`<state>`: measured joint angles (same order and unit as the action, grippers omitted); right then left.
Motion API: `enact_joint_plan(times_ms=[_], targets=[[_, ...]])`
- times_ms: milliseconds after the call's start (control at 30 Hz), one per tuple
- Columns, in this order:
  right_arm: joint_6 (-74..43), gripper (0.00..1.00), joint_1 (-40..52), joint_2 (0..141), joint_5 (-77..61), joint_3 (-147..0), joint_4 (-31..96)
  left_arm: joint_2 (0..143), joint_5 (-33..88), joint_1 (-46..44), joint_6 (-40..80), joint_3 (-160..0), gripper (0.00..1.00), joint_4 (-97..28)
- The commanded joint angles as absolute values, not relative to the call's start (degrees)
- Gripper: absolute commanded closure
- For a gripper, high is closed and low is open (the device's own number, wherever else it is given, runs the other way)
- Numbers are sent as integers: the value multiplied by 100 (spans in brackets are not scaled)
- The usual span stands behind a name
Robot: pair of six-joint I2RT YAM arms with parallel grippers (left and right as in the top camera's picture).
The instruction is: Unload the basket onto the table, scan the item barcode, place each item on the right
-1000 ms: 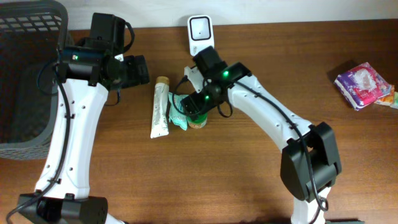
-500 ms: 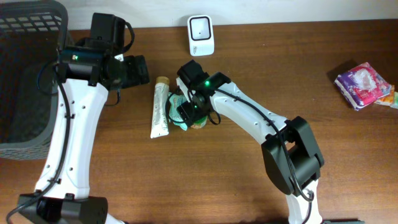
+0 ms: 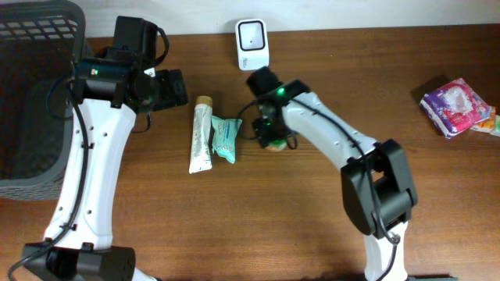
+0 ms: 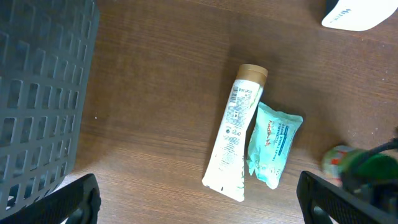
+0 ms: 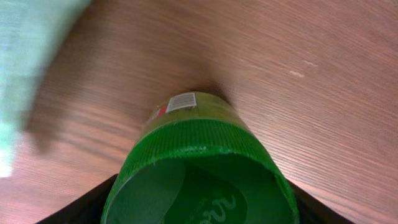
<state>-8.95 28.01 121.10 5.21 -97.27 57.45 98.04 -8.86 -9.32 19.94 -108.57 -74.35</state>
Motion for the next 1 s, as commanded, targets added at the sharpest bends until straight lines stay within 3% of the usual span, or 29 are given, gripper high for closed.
enact_joint_plan(times_ms=[0,67,133,200,300,400,433,467,633,833,967], targets=[[-952,27,2211,12068,613,-9810,5977,9815,-928,-958,1968,-10862,1,-7428],[-954,16,1933,12057,-106,-10112,6302,9815,-928,-958,1968,-10862,1,-7428],[-972,16,1767,12057,-733,-10344,6445,9815,-928,-958,1968,-10862,1,-7428],[-1669,1,1594,12057,-899,-10460,6475,9815,-926,-958,1968,-10862,1,-7428],[-2644,1,1437,12060,-891,-10457,6475,9815,-928,-958,1968,-10862,1,-7428],[-2749,1,1466,12060,-1328,-10442,6549,9815,-928,-958,1968,-10862,1,-7428],[-2757,19,1466,12062,-1313,-10442,6563,9815,-928,-958,1968,-10862,1,-7428],[-2971,24,1463,12062,-1299,-10442,6571,9815,-926,-958,1968,-10862,1,-7428],[-4904,23,1461,12062,-655,-10442,6729,9815,-928,-958,1968,-10862,1,-7428],[-6276,23,1549,12158,-672,-10200,6681,9815,-928,-958,1968,-10862,1,-7428],[-6547,23,1688,12167,-676,-10160,6342,9815,-928,-958,1968,-10862,1,-7428]])
